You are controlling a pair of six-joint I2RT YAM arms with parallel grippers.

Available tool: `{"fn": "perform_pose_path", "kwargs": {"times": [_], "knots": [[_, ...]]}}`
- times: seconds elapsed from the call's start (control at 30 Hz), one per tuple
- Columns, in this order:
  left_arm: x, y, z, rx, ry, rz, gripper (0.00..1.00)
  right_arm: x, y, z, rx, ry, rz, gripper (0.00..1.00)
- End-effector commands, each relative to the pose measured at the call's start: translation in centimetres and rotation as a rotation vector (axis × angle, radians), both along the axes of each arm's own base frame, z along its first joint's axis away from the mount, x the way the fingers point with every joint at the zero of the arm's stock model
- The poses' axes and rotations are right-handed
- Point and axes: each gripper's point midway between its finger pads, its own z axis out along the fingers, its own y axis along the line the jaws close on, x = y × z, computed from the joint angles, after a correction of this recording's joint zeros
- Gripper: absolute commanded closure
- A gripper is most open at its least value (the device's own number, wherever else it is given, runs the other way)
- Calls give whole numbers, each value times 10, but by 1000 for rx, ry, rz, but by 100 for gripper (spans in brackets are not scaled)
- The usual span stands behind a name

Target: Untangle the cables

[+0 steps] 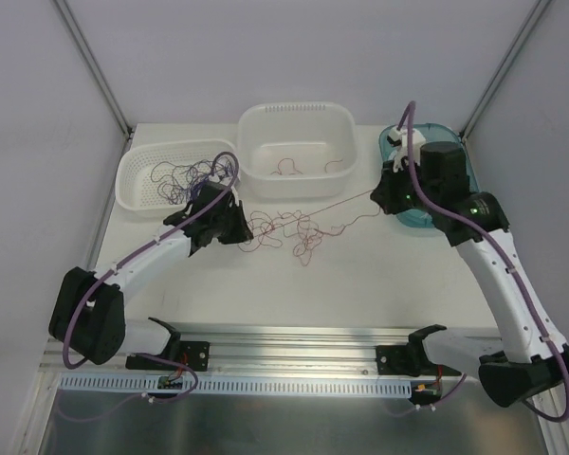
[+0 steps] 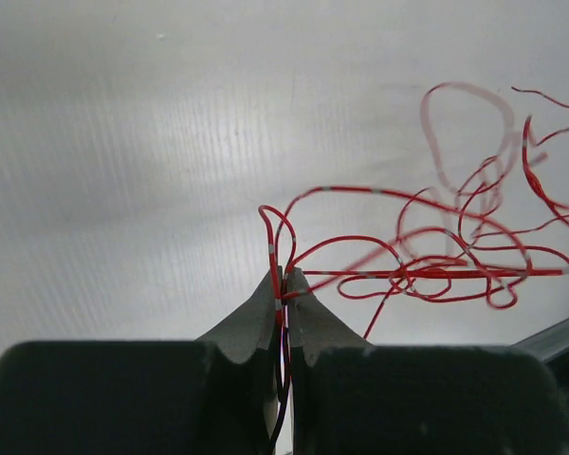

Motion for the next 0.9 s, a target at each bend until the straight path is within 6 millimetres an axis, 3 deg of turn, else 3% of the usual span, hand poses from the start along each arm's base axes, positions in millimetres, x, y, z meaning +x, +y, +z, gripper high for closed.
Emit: {"fn": "perform_pose_path", "kwargs": {"times": [0.0, 0.1, 0.2, 0.4, 0.6, 0.73, 0.77, 0.8, 0.87], "knots": [[-30, 75, -41, 279, 157, 119, 100, -6, -61, 117, -58, -320, -160, 99], [-32, 83, -42, 299, 161, 137, 100, -16, -73, 173, -20, -459, -197, 99], [-34, 79, -38, 267, 155, 128, 98, -25, -69, 210, 43, -556, -173, 99], [-32, 83, -26, 259, 94, 135, 87, -26, -45, 227, 153, -572, -87, 99], [-47, 83, -33, 237, 122, 140, 83, -31, -24, 251, 258, -584, 3, 99], [-56, 94, -44, 270, 163, 193, 80, -35, -26, 273, 283, -644, -2, 99], [-58, 96, -47, 271, 178, 203, 75, -34, -29, 276, 279, -654, -23, 99], [-59, 94, -48, 262, 189, 200, 59, -35, -31, 281, 279, -668, -31, 99], [-57, 89, -42, 228, 179, 201, 46, -32, -30, 280, 279, -658, -31, 99]]}}
